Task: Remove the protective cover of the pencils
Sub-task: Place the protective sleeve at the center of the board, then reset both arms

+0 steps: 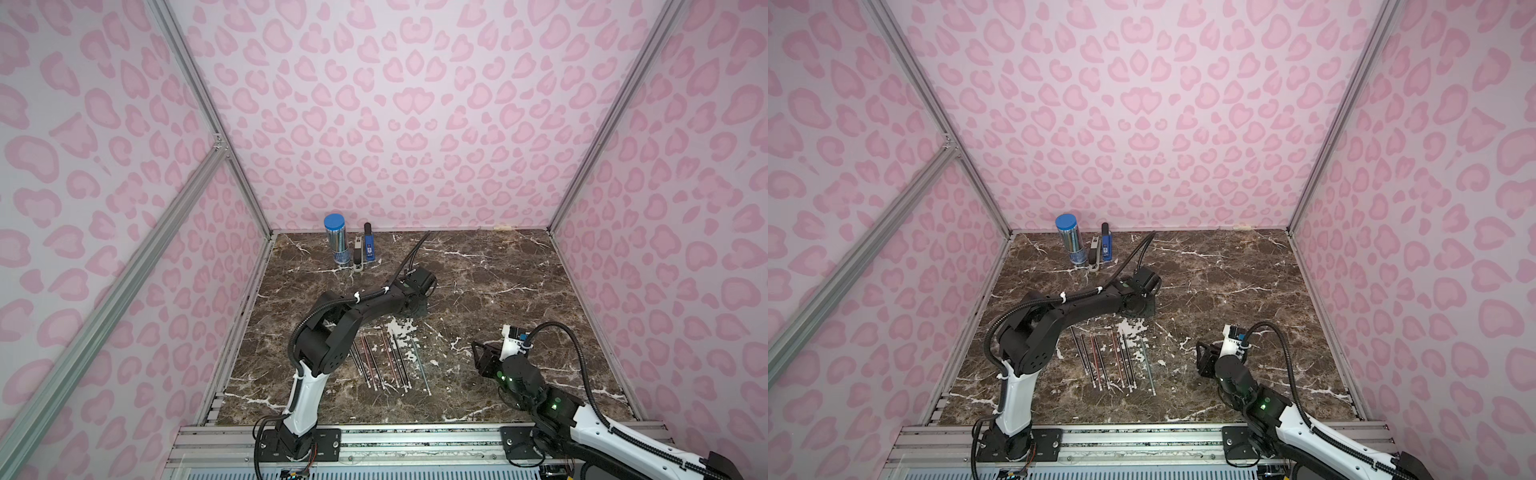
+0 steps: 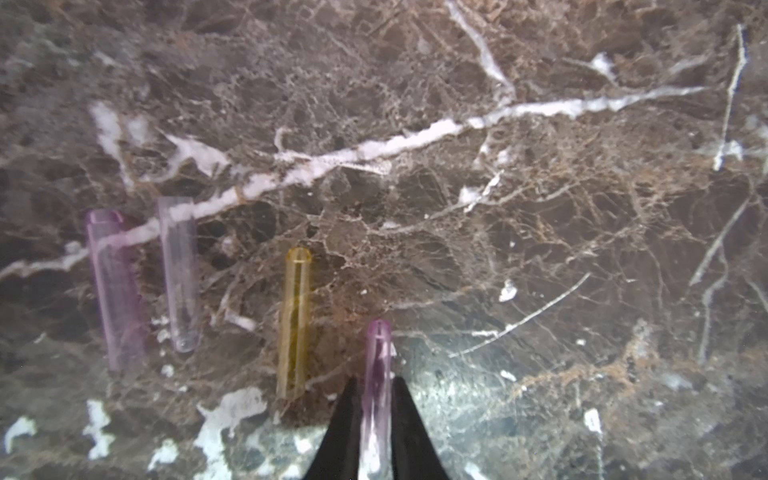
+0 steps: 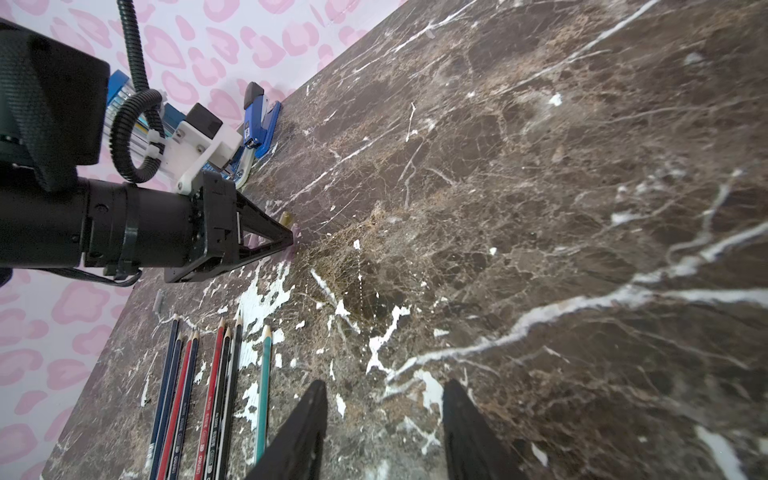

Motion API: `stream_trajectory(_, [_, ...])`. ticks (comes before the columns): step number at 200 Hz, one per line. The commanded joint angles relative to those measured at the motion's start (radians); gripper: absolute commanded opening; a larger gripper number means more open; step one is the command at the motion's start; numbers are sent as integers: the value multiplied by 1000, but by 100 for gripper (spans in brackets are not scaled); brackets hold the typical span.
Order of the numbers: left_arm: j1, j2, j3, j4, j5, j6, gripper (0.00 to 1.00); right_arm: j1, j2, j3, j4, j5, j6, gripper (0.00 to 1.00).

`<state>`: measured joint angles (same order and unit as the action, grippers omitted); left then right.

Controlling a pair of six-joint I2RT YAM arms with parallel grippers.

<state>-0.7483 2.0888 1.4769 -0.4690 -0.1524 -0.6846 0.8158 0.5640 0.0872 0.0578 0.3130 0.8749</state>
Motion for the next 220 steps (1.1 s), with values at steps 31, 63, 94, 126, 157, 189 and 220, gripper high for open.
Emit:
stream_trajectory(31, [0,-14,8,6,12,5,18,-4,-28,-12,-22,3,-13,48])
stream_trajectory(63, [0,-38,7,7,14,9,18,-9,-30,-10,-19,-8,-20,49])
stream_trajectory(94, [-2,-86,12,6,29,16,23,-16,-8,20,-18,-11,-34,49])
stream_trajectory(126, [-10,-171,19,-6,36,31,27,-38,69,92,-4,-22,-77,53])
stream_trajectory(157, [-10,-349,-44,-4,-24,40,31,-114,240,238,-19,-115,-117,93])
stream_trajectory(189, [-4,-605,-149,-28,-163,28,51,-242,362,383,-107,-118,-67,98])
stream_trajectory(220, [41,-835,-247,-82,-332,32,80,-358,371,500,-104,-172,-151,99])
